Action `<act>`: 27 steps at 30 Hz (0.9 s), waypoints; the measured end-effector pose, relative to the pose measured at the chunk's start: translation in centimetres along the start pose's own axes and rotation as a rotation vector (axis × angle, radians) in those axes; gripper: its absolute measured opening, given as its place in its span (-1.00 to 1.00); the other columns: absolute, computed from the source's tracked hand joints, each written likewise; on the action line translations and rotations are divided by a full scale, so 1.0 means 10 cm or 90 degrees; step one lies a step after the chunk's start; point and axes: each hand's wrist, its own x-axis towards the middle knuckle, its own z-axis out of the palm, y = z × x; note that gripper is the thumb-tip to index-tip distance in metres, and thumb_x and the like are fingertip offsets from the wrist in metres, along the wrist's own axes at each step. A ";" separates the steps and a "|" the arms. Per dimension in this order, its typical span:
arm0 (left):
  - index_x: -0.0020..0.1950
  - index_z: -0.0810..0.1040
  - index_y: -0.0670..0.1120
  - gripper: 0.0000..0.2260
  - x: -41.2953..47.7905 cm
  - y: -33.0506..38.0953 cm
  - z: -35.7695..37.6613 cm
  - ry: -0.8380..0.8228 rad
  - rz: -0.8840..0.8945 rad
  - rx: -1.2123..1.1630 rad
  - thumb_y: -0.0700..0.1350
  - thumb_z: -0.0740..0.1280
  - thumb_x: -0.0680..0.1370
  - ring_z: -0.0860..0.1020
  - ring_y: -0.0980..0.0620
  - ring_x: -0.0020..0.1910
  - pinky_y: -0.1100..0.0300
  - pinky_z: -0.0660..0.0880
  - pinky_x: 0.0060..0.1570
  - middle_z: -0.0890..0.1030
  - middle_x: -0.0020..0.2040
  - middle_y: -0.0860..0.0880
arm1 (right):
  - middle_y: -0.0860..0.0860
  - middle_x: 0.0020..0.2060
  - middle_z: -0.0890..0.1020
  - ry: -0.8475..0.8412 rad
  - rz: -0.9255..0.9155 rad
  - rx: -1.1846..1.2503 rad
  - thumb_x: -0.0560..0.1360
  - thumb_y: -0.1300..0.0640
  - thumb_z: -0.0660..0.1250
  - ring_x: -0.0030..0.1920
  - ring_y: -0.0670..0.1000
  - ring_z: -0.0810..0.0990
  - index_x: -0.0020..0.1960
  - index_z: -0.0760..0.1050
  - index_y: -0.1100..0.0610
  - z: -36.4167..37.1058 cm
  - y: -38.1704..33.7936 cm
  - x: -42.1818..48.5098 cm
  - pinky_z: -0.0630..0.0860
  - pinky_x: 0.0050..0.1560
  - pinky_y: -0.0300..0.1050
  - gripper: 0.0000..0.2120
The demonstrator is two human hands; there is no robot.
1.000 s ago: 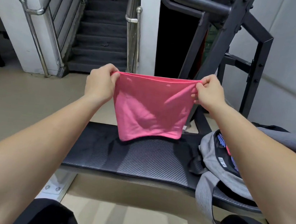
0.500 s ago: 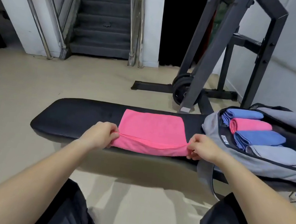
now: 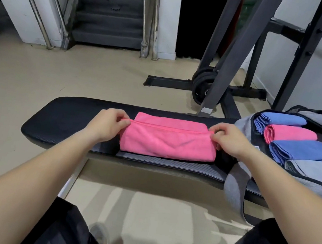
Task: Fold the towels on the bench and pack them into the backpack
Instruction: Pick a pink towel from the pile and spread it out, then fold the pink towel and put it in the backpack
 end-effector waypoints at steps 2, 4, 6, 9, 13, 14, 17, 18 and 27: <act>-0.09 0.63 0.08 -0.89 0.21 -0.03 0.04 0.020 0.003 0.017 -0.02 0.32 0.60 0.61 0.09 -0.13 0.17 0.47 -0.11 0.68 -0.16 0.10 | -0.06 -0.38 0.61 0.004 -0.004 -0.014 0.55 0.27 0.30 -0.31 -0.08 0.56 -0.06 0.60 0.04 0.02 0.04 0.22 0.45 -0.19 -0.20 -0.83; -0.06 0.63 0.08 -0.89 0.43 -0.07 0.10 0.030 -0.002 0.018 0.00 0.31 0.60 0.59 0.04 -0.05 0.14 0.46 -0.06 0.68 -0.09 0.07 | -0.05 -0.28 0.65 0.029 -0.001 -0.027 0.54 0.24 0.30 -0.19 -0.04 0.59 -0.13 0.60 -0.01 0.05 0.07 0.44 0.45 -0.11 -0.14 -0.80; -0.08 0.62 0.08 -0.89 0.63 -0.09 0.18 0.031 -0.011 0.016 0.00 0.31 0.60 0.58 0.01 -0.04 0.11 0.47 -0.05 0.68 -0.08 0.04 | -0.04 -0.22 0.67 0.051 0.012 -0.066 0.53 0.22 0.28 -0.12 -0.01 0.59 -0.13 0.61 0.00 0.10 0.07 0.62 0.44 -0.08 -0.12 -0.81; -0.09 0.59 0.07 -0.90 0.89 -0.12 0.31 0.035 -0.025 0.021 -0.01 0.31 0.60 0.58 -0.04 -0.03 0.12 0.46 -0.06 0.67 -0.09 0.01 | -0.02 -0.20 0.66 0.065 0.038 -0.136 0.51 0.18 0.24 -0.07 0.06 0.59 -0.11 0.62 0.01 0.16 0.06 0.85 0.44 -0.06 -0.10 -0.81; -0.11 0.59 0.08 -0.89 1.09 -0.17 0.51 0.056 -0.060 0.007 -0.04 0.30 0.58 0.59 -0.08 -0.04 0.10 0.50 -0.04 0.66 -0.13 -0.01 | 0.02 -0.12 0.64 0.073 0.069 -0.220 0.51 0.11 0.20 -0.04 0.14 0.58 -0.11 0.56 -0.01 0.24 0.06 1.04 0.49 -0.07 -0.02 -0.84; -0.09 0.60 0.08 -0.89 1.10 -0.18 0.57 0.057 -0.070 0.010 -0.05 0.29 0.58 0.59 -0.08 -0.03 0.10 0.50 -0.04 0.66 -0.12 -0.02 | 0.03 -0.10 0.64 0.078 0.076 -0.231 0.51 0.10 0.19 -0.03 0.16 0.58 -0.08 0.56 -0.01 0.27 0.07 1.06 0.50 -0.06 -0.01 -0.83; -0.02 0.64 0.08 -0.87 1.14 -0.21 0.71 0.068 -0.082 0.050 -0.05 0.28 0.57 0.59 -0.09 -0.01 0.07 0.53 -0.05 0.68 -0.05 -0.01 | 0.04 -0.06 0.65 0.098 0.090 -0.224 0.52 0.07 0.18 0.00 0.19 0.59 -0.04 0.54 -0.03 0.37 0.17 1.06 0.55 0.03 0.07 -0.84; -0.02 0.64 0.09 -0.86 1.16 -0.22 0.73 0.077 -0.078 0.061 -0.06 0.28 0.57 0.59 -0.09 0.00 0.06 0.53 -0.05 0.68 -0.04 0.00 | 0.04 -0.04 0.65 0.101 0.096 -0.214 0.52 0.06 0.18 0.01 0.20 0.59 -0.03 0.54 -0.04 0.41 0.21 1.04 0.55 0.05 0.09 -0.84; 0.02 0.62 0.11 -0.82 1.24 -0.22 0.88 0.038 0.007 0.108 0.11 0.24 0.62 0.53 0.00 0.00 0.01 0.51 -0.03 0.56 0.00 0.06 | 0.12 0.01 0.63 0.121 0.091 -0.325 0.57 0.03 0.11 0.01 0.25 0.57 0.01 0.47 0.07 0.56 0.27 1.13 0.40 -0.08 0.03 -0.80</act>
